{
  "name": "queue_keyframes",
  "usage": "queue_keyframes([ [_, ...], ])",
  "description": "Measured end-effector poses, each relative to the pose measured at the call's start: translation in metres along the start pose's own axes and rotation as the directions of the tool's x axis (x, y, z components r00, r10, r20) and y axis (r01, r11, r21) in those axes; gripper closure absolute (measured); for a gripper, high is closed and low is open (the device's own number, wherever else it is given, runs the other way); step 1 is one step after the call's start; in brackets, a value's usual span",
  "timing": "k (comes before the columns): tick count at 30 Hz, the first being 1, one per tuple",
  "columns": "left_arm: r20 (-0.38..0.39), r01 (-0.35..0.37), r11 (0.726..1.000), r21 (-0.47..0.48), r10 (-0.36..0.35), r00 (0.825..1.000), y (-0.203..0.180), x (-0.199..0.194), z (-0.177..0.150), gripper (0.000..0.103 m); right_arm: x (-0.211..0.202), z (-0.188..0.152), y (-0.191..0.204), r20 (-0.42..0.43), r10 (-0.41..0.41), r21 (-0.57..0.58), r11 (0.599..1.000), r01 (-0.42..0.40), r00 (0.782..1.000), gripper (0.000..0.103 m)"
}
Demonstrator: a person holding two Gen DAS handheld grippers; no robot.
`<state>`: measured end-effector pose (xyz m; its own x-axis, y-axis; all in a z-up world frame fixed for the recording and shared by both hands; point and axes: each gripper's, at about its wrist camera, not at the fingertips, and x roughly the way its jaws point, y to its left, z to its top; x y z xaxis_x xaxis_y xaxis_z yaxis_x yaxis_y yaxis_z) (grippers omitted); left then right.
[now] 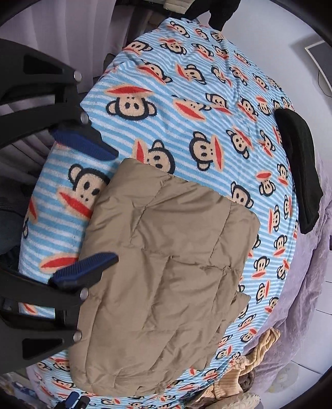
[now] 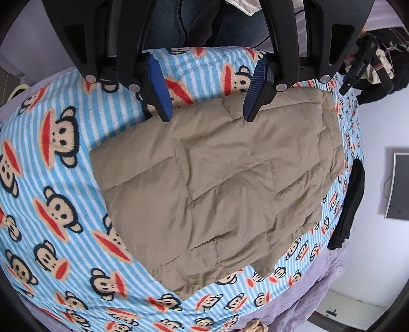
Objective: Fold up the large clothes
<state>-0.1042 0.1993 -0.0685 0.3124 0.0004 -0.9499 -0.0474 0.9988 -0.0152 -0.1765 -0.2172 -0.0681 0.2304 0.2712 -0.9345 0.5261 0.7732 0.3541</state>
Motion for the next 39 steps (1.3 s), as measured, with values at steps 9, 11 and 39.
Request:
queue_keyframes([
  [9, 0.009, 0.019, 0.998, 0.066, -0.02, 1.0, 0.006, 0.003, 0.021, 0.0, 0.018, -0.004, 0.043, 0.013, 0.004, 0.022, 1.0, -0.004, 1.0, 0.041],
  [11, 0.005, 0.022, 0.995, 0.095, -0.023, 1.0, 0.01, 0.006, 0.027, 0.0, 0.027, -0.006, 0.059, 0.003, 0.01, 0.012, 1.0, -0.01, 1.0, 0.041],
  [39, -0.174, 0.245, 0.939, 0.241, -0.206, 0.963, 0.034, 0.089, 0.083, 0.0, 0.108, -0.002, 0.193, -0.033, -0.027, -0.109, 0.994, 0.024, 0.999, 0.017],
])
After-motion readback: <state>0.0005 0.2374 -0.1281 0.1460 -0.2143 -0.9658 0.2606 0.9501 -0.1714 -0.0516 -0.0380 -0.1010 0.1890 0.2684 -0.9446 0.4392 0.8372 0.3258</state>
